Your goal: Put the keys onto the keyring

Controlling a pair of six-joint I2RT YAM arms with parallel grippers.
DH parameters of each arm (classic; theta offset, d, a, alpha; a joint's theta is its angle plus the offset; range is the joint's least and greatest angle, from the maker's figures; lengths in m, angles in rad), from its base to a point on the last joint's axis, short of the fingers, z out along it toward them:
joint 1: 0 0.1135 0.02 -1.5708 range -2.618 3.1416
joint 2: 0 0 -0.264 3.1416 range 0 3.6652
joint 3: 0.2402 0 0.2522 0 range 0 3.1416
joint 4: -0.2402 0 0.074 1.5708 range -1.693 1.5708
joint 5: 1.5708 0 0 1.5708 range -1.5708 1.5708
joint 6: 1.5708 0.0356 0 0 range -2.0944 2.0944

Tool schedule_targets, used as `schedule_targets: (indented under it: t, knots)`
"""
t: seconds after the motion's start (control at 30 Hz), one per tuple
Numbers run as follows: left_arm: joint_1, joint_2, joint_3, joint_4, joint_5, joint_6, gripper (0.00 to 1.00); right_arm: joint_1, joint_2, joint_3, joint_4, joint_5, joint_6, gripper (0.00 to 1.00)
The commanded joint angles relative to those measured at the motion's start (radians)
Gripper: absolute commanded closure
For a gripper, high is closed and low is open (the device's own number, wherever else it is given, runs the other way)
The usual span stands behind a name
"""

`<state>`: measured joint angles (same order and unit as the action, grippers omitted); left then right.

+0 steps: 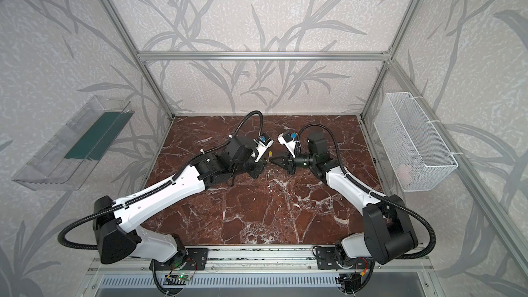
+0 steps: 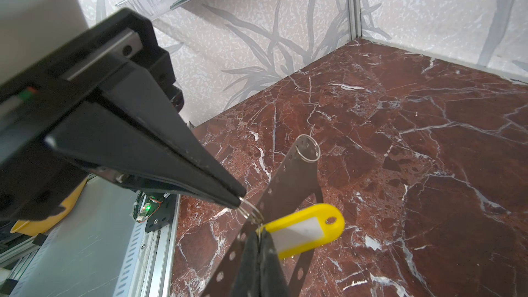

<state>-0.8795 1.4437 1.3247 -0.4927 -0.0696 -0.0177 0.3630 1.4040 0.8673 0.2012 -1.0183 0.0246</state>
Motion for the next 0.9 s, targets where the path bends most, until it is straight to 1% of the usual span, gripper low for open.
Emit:
schedule_targets:
  t: [0.0, 0.1, 0.3, 0.47, 0.6, 0.73, 0.87]
  knots:
    - [-0.009, -0.003, 0.005, 0.016, 0.001, 0.011, 1.0, 0.005, -0.031, 0.028, -0.001, 0.009, -0.006, 1.0]
    - [-0.013, 0.002, 0.008, 0.01, -0.009, 0.012, 1.0, 0.007, -0.036, 0.027, 0.009, 0.0, -0.001, 1.0]
    - [-0.013, 0.019, 0.03, -0.014, -0.068, 0.001, 1.0, 0.008, -0.05, 0.016, 0.027, -0.04, 0.002, 1.0]
    - [-0.013, 0.039, 0.051, -0.032, -0.11, -0.011, 1.0, 0.011, -0.057, 0.017, 0.0, -0.046, -0.022, 1.0]
    - [-0.013, 0.035, 0.049, -0.024, -0.112, -0.016, 1.0, 0.018, -0.055, 0.026, -0.046, -0.032, -0.052, 1.0]
    - [-0.013, 0.02, 0.039, -0.009, -0.108, -0.017, 1.0, 0.019, -0.045, 0.029, -0.076, 0.023, -0.07, 1.0]
    - [-0.016, -0.002, 0.019, 0.011, -0.072, -0.009, 1.0, 0.018, -0.032, 0.035, -0.071, 0.035, -0.061, 1.0]
